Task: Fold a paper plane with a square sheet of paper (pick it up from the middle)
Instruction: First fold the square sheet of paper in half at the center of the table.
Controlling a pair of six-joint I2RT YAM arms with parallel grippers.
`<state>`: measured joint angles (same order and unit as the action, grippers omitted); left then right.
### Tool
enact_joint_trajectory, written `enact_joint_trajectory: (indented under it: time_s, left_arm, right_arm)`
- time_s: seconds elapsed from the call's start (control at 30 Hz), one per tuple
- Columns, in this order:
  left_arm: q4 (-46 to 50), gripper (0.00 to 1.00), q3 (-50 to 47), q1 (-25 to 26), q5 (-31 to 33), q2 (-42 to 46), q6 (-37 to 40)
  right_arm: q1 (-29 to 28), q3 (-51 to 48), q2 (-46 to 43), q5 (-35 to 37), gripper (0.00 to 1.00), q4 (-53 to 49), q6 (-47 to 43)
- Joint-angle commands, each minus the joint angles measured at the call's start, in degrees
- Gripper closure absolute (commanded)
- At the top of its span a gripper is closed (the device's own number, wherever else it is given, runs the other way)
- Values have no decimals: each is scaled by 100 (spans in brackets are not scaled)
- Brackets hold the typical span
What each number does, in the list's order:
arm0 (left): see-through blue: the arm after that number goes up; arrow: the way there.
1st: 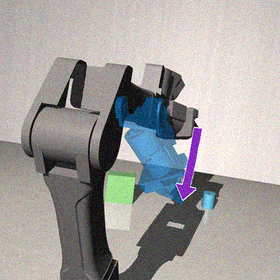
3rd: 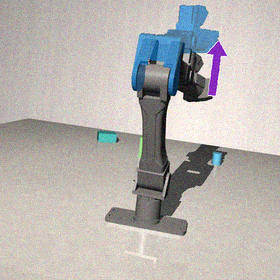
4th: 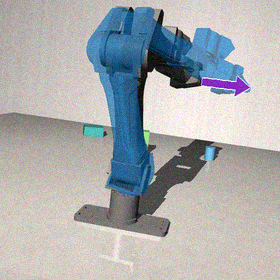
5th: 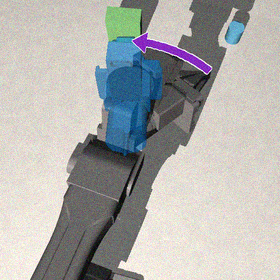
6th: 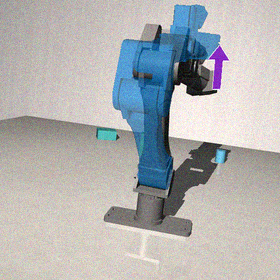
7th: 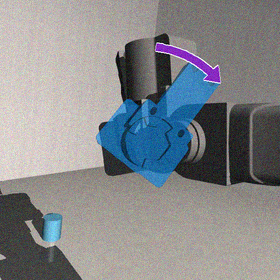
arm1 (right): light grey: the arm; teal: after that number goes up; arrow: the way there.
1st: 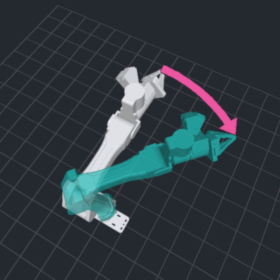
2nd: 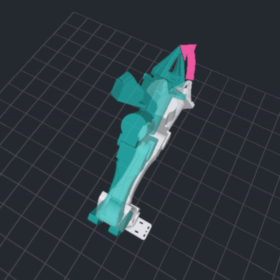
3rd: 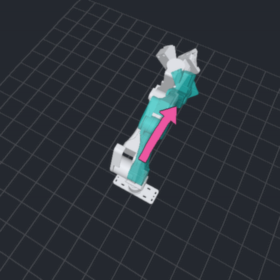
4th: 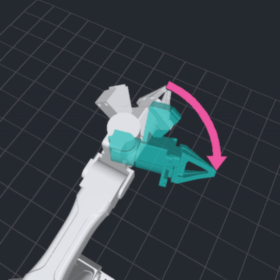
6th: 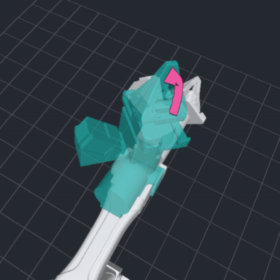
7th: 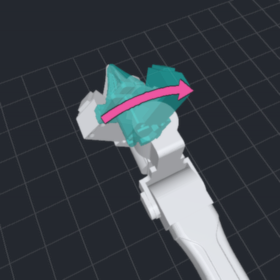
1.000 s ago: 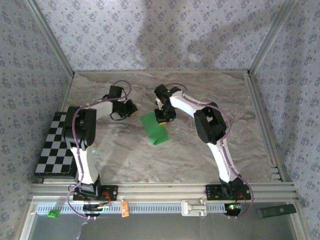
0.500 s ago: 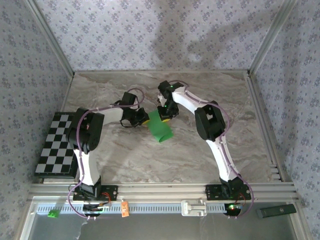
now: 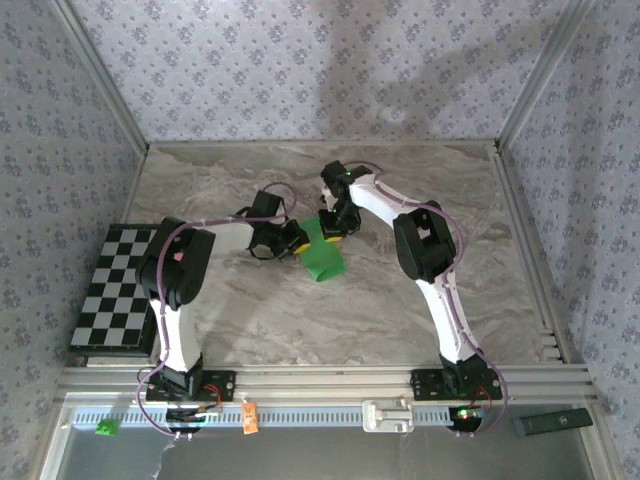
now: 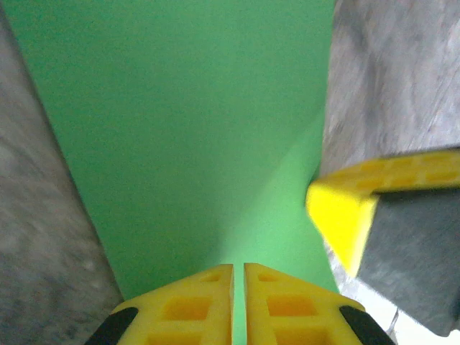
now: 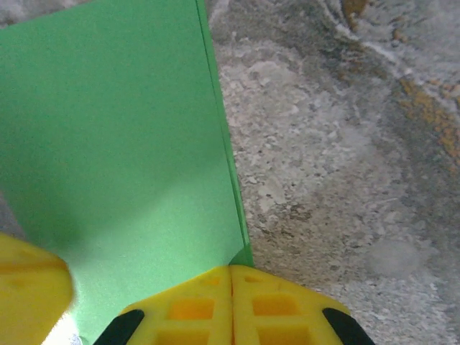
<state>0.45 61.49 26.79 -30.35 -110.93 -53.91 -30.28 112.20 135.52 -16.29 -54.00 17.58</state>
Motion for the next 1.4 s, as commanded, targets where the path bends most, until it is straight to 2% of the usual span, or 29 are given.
enact_joint_trajectory:
  time_s: [0.0, 0.13, 0.33, 0.43, 0.63, 0.8, 1.1, 1.37]
  left_arm:
    - [-297, 88, -358, 178, -121, 253, -442]
    - [-489, 88, -669, 269, -271, 309, -609]
    - [-96, 88, -744, 369, -249, 358, -495]
    - [234, 89, -754, 405, -140, 434, -363]
    - [1155, 89, -590, 299, 476, 830, 215]
    - [472, 87, -378, 494, 384, 1278, 403]
    - [-260, 87, -765, 508, 127, 640, -454]
    - [-458, 87, -974, 454, 32, 461, -524]
  right_arm:
    - [5, -322, 249, 479, 92, -23, 312]
    - [5, -417, 233, 535, 93, 12, 410]
    - [27, -479, 235, 633, 93, 6, 498]
    - [24, -543, 208, 658, 93, 43, 559]
    - [31, -745, 105, 698, 93, 163, 696]
    - [40, -1129, -108, 666, 93, 543, 996]
    - [32, -1630, -256, 625, 93, 916, 1602]
    - [51, -1667, -286, 714, 93, 868, 1616]
